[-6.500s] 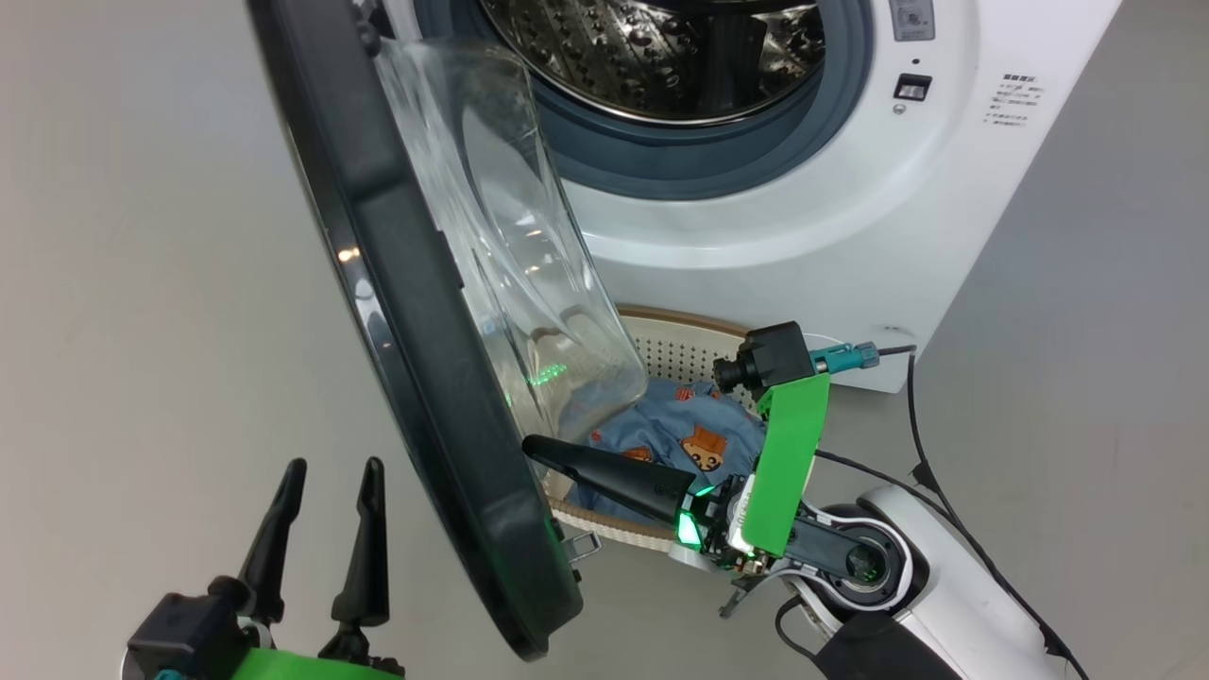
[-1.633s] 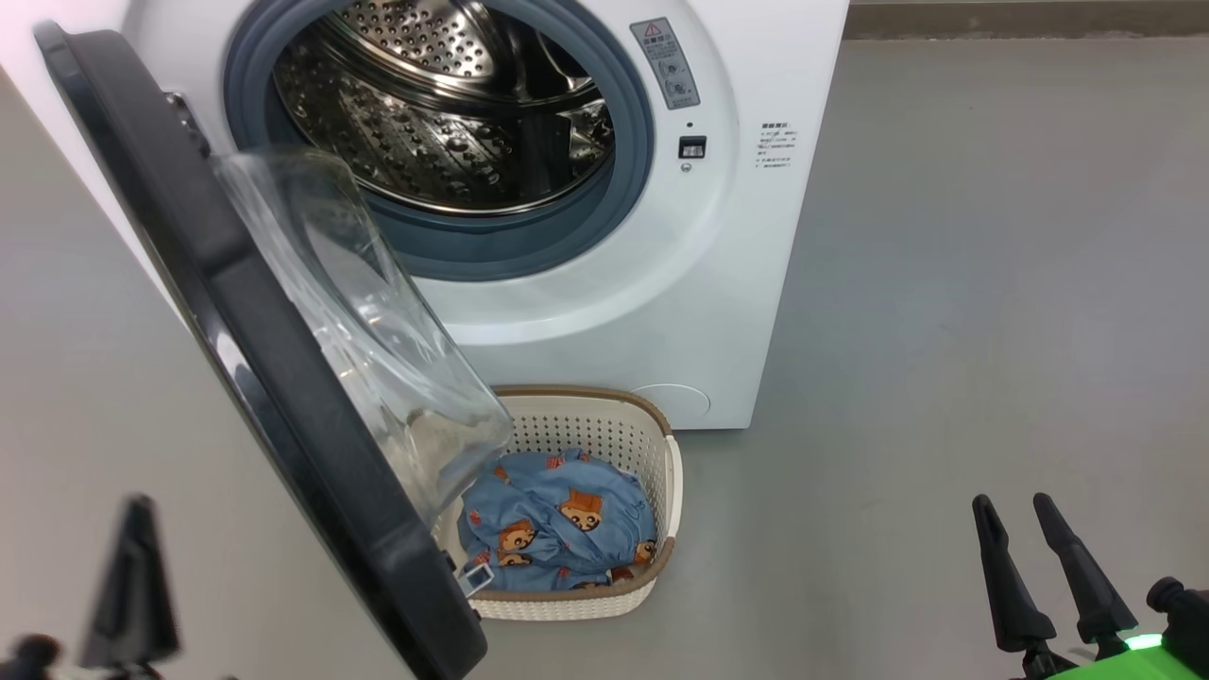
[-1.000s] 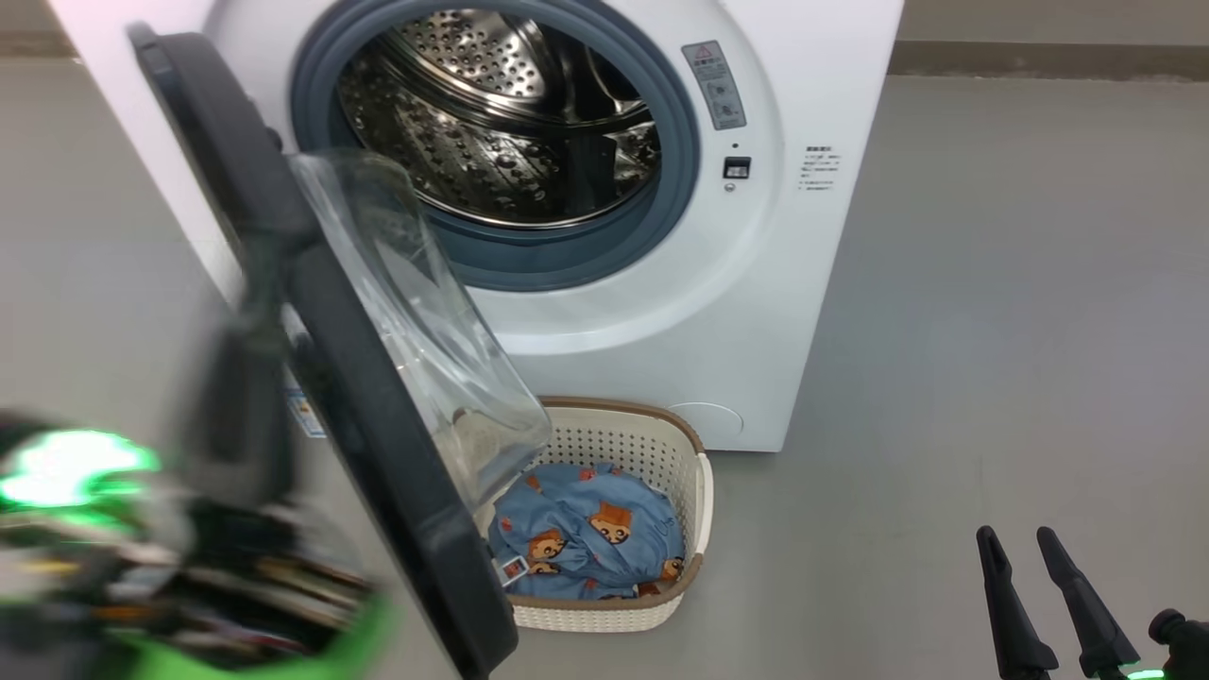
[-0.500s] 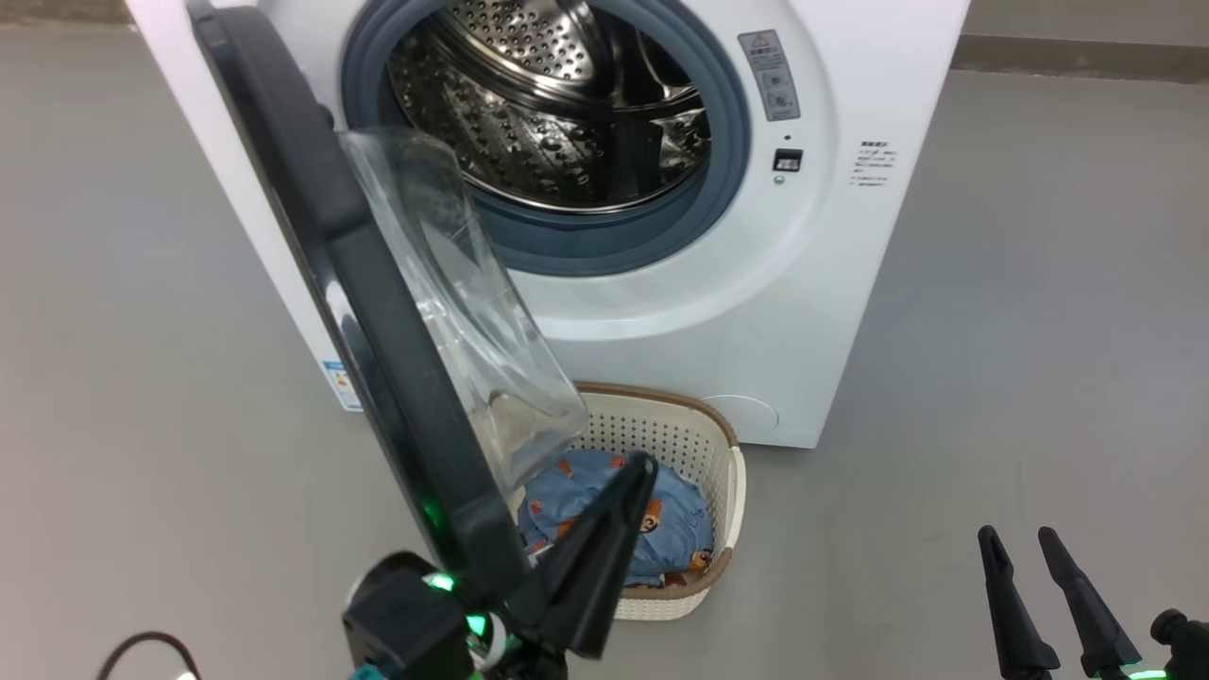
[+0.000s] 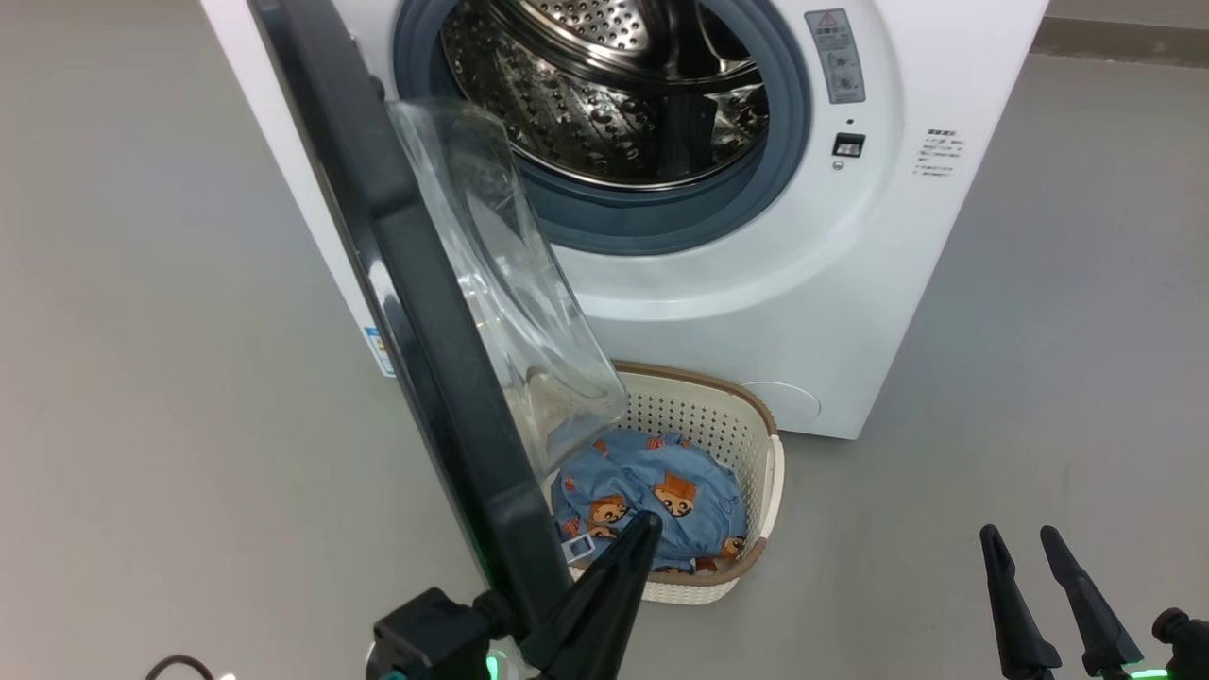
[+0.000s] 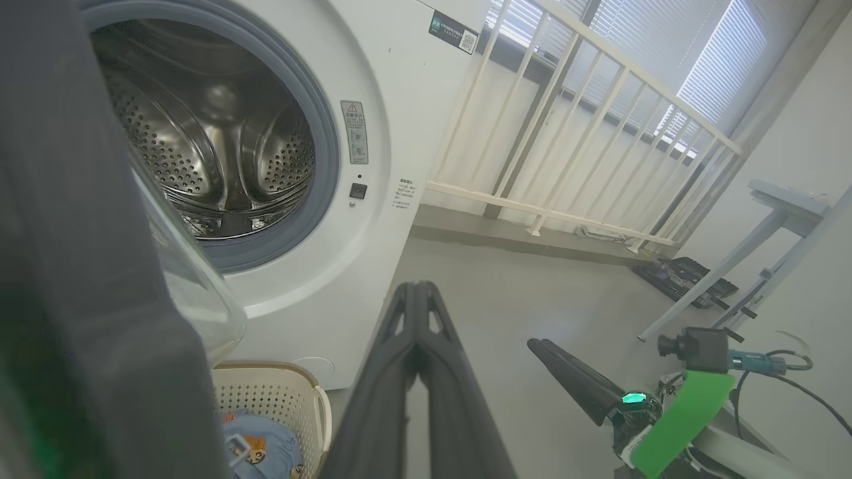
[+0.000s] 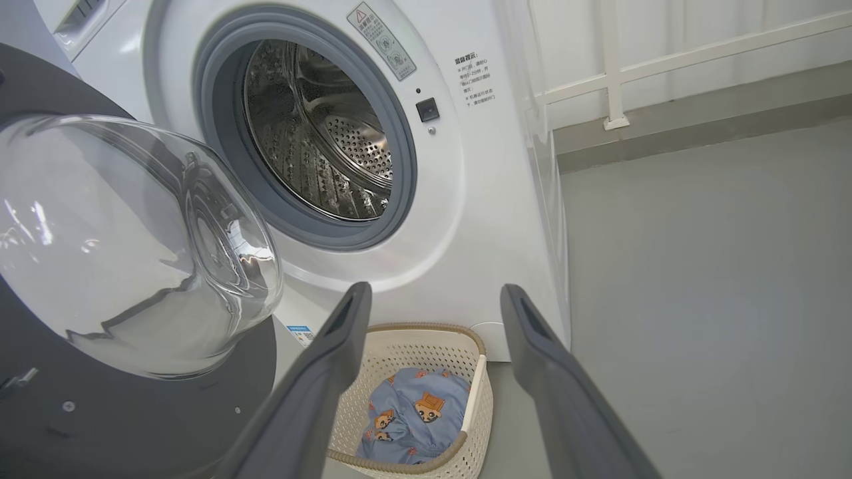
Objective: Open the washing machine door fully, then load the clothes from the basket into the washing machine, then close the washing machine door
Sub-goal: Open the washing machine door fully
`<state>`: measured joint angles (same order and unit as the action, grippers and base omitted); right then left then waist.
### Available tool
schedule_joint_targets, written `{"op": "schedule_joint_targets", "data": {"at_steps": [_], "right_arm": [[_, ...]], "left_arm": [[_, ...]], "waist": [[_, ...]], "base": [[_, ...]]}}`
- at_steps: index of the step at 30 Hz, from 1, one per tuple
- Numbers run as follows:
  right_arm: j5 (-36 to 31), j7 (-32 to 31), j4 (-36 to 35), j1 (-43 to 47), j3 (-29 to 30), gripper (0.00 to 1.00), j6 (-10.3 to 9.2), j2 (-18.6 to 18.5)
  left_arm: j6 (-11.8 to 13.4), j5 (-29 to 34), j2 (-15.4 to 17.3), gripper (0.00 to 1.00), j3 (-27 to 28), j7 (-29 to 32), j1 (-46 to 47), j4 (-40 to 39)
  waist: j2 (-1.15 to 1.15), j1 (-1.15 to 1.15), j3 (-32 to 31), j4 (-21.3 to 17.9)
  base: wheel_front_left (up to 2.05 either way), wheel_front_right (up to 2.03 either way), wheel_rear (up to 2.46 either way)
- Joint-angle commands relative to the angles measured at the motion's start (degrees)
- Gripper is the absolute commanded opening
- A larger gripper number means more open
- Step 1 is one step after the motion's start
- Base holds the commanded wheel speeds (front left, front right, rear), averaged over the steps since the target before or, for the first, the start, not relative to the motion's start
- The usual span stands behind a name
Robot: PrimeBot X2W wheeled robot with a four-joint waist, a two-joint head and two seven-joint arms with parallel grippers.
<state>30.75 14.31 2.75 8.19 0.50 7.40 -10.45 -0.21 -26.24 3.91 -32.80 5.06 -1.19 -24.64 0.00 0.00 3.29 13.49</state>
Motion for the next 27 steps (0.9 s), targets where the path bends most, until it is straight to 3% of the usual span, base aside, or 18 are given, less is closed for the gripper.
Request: {"op": "schedule_joint_targets", "data": {"at_steps": [1,8,27], "right_arm": [[-0.2,0.7,-1.2,-1.8,-1.3,1.00,0.09,-0.8],[-0.2,0.7,-0.9,-2.2,-1.7,1.00,0.09,-1.0],[0.0,0.7,-0.5,-2.7,-1.8,1.00,0.09,-1.3]], "left_arm": [[0.3,-0.8,-0.3,0.00,2.0,0.0,0.8,-1.1],[1.5,-2.8,-0.2,0.00,3.8,-0.1,0.9,2.4],[4.7,-1.0,-0.2,0.00,4.9,-2.2,1.5,5.6]], "waist": [[0.00,0.00,0.3,0.4],[0.00,0.00,0.8,1.1],[0.00,0.00,1.1,3.8]], "base": [[0.00,0.00,0.00],[0.00,0.00,0.00],[0.00,0.00,0.00]]}}
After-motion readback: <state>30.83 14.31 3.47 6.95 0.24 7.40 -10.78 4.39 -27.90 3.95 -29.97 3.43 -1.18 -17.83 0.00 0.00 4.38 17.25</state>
